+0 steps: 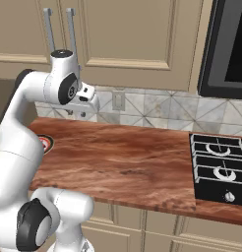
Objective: Place the fish on the rack of the oven, and slide the rack back inside. Close the oven door.
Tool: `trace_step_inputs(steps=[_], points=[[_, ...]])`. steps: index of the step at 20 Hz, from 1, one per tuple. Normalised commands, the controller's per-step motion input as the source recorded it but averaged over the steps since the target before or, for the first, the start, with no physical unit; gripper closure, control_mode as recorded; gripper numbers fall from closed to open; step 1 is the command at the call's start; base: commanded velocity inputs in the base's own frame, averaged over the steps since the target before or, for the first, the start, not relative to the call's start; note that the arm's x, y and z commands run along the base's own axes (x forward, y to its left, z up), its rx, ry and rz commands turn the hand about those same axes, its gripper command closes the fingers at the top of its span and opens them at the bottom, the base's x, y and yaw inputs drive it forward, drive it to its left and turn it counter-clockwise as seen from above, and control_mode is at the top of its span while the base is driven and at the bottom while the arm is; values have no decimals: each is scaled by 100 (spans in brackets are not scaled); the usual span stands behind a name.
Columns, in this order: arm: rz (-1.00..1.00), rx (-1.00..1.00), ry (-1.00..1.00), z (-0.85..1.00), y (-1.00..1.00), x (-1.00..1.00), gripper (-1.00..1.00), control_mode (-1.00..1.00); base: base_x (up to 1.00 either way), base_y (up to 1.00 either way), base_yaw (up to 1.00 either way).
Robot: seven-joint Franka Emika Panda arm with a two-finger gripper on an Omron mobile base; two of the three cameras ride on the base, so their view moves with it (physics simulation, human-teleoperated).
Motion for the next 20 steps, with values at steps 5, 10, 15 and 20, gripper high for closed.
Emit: trace_step_inputs(steps=[5, 10, 15, 20], points=[[-3, -1, 0, -8, 39, -12, -100, -100, 0, 0, 0], [3, -11, -2, -39, 97, -16, -100, -100, 0, 0, 0], [17, -4, 0, -42, 100, 0, -100, -100, 0, 0, 0], [34, 0, 0, -30, 88, 5, -100, -100, 0, 0, 0]])
